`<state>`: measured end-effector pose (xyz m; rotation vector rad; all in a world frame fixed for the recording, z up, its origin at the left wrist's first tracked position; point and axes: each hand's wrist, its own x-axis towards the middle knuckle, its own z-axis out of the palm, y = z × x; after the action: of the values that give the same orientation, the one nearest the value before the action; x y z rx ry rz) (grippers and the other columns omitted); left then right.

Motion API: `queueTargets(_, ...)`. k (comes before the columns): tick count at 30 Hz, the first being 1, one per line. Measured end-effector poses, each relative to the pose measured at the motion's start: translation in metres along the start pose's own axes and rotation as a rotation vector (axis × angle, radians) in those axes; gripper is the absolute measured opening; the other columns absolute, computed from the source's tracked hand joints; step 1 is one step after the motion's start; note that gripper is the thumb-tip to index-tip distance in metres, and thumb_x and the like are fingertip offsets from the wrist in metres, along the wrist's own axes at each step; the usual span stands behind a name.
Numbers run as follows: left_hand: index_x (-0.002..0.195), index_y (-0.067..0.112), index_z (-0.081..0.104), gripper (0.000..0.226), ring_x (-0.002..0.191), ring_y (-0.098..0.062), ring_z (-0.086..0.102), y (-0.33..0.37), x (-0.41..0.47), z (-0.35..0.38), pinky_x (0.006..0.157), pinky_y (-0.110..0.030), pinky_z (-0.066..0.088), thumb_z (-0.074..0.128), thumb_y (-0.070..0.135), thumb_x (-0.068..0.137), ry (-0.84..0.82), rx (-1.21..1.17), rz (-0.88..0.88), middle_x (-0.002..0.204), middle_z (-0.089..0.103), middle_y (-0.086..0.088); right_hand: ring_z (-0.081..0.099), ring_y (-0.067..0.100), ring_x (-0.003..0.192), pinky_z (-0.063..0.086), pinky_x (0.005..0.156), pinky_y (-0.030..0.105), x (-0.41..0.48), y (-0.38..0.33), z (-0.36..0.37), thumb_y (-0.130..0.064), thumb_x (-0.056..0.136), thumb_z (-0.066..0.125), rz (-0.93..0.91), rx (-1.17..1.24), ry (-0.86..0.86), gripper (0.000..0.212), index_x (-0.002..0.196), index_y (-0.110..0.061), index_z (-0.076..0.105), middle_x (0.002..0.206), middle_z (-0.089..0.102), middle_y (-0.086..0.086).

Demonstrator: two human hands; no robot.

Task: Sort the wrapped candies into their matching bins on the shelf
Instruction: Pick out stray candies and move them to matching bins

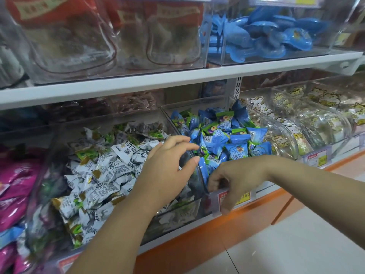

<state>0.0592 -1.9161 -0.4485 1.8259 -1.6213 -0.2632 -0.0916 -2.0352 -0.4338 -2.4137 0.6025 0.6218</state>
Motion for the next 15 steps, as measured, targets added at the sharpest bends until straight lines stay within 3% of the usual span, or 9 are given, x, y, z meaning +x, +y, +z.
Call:
queueTargets(3, 0.119, 0.039, 0.058, 0.028, 0.097, -0.002, 0.056, 0.001, 0.0, -0.001, 0.11, -0.04, 0.03, 0.049, 0.043, 0.093, -0.007, 0.006, -0.003, 0.13, 0.04, 0.026, 0.051, -0.003, 0.067, 0.041, 0.065, 0.012, -0.003, 0.001, -0.004, -0.026, 0.073, 0.08, -0.022, 0.09, 0.026, 0.027, 0.082, -0.036, 0.057, 0.081, 0.056, -0.018)
queueTargets(8, 0.12, 0.039, 0.057, 0.028, 0.086, 0.004, 0.055, 0.003, -0.002, -0.004, 0.105, -0.044, 0.036, 0.051, 0.041, 0.093, -0.021, 0.002, 0.012, 0.131, 0.041, 0.024, 0.061, 0.003, 0.077, 0.049, 0.074, 0.019, -0.013, 0.001, -0.007, -0.021, 0.076, 0.078, -0.012, 0.17, 0.067, 0.022, 0.09, -0.03, 0.063, 0.089, 0.065, -0.013)
queueTargets(12, 0.119, 0.037, 0.059, 0.026, 0.097, -0.005, 0.05, 0.003, -0.01, -0.007, 0.1, -0.04, 0.04, 0.052, 0.036, 0.093, 0.0, -0.014, 0.028, 0.126, 0.044, 0.025, 0.053, -0.004, 0.065, 0.042, 0.068, 0.015, -0.009, -0.006, -0.002, -0.026, 0.075, 0.078, 0.049, 0.117, 0.104, 0.024, 0.092, -0.028, 0.061, 0.076, 0.058, -0.019)
queueTargets(15, 0.116, 0.037, 0.06, 0.025, 0.109, -0.004, 0.048, 0.002, -0.018, -0.012, 0.101, -0.034, 0.039, 0.051, 0.034, 0.094, 0.017, -0.031, 0.036, 0.118, 0.045, 0.029, 0.05, 0.0, 0.066, 0.039, 0.065, 0.015, -0.005, -0.011, 0.003, -0.024, 0.074, 0.08, 0.069, 0.144, 0.089, 0.027, 0.088, -0.027, 0.056, 0.077, 0.054, -0.014)
